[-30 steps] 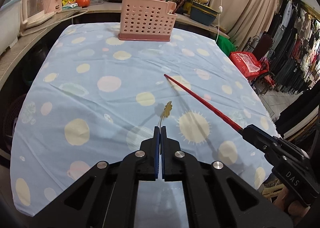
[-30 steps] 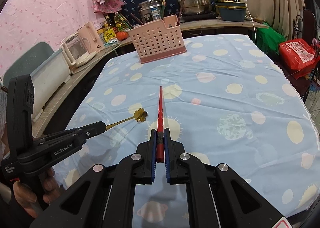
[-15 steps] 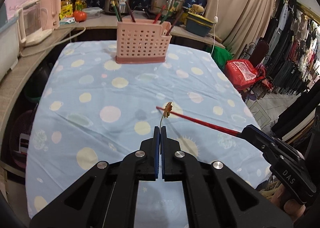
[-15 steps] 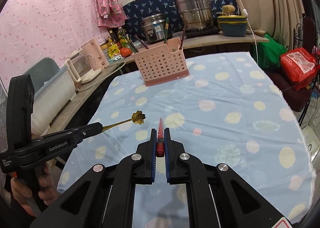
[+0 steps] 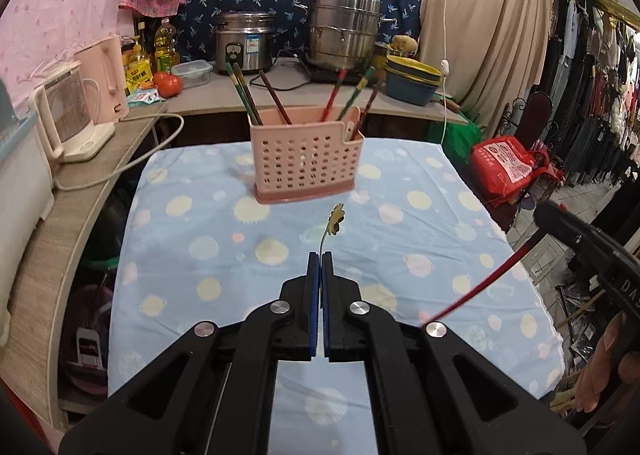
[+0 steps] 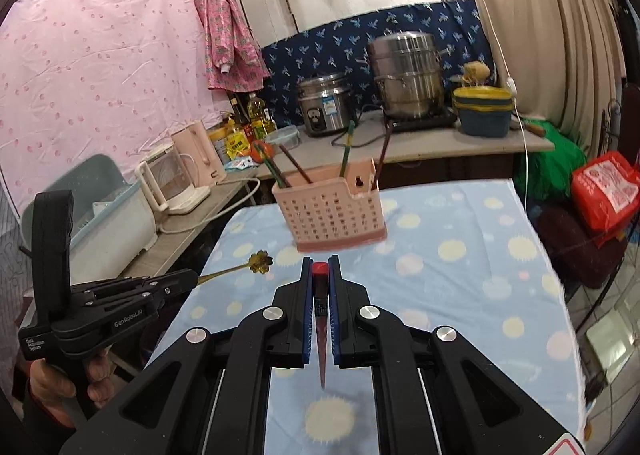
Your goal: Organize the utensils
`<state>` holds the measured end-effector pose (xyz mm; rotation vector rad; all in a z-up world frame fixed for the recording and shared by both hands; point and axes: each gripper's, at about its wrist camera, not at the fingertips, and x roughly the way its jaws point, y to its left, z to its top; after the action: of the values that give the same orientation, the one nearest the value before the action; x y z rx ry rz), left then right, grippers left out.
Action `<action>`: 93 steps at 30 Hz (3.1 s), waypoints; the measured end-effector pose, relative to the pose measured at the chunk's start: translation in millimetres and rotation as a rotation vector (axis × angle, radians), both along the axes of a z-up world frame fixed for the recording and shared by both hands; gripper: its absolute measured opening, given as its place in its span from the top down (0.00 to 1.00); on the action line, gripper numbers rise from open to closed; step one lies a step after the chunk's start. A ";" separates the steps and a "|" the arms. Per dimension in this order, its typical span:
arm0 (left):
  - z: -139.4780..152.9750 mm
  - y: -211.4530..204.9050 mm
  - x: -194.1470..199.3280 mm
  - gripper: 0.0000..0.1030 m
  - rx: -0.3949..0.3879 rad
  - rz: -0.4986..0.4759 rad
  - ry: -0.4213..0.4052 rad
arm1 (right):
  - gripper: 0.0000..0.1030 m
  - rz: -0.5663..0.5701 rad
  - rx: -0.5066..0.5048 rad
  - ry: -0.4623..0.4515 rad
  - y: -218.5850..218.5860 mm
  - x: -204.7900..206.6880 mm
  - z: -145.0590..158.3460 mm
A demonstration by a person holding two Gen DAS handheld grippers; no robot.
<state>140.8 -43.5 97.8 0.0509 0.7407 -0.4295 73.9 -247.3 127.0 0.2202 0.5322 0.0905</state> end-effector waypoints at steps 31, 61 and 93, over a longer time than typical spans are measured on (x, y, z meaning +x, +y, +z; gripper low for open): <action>33.4 -28.3 218.0 0.99 0.180 0.010 0.045 | 0.94 -0.066 -0.021 -0.195 -0.7 253.2 102.6; 21.0 -10.9 187.8 0.59 0.106 0.126 0.020 | 0.68 -0.037 -0.095 -0.016 5.1 206.3 28.9; -11.3 -17.7 40.8 0.08 0.113 0.203 -0.032 | 0.17 -0.100 -0.094 0.227 25.3 59.3 -38.0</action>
<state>181.7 -61.3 86.5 0.0877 0.7298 -0.1927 133.3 -221.9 89.0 0.1659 0.7490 -0.0575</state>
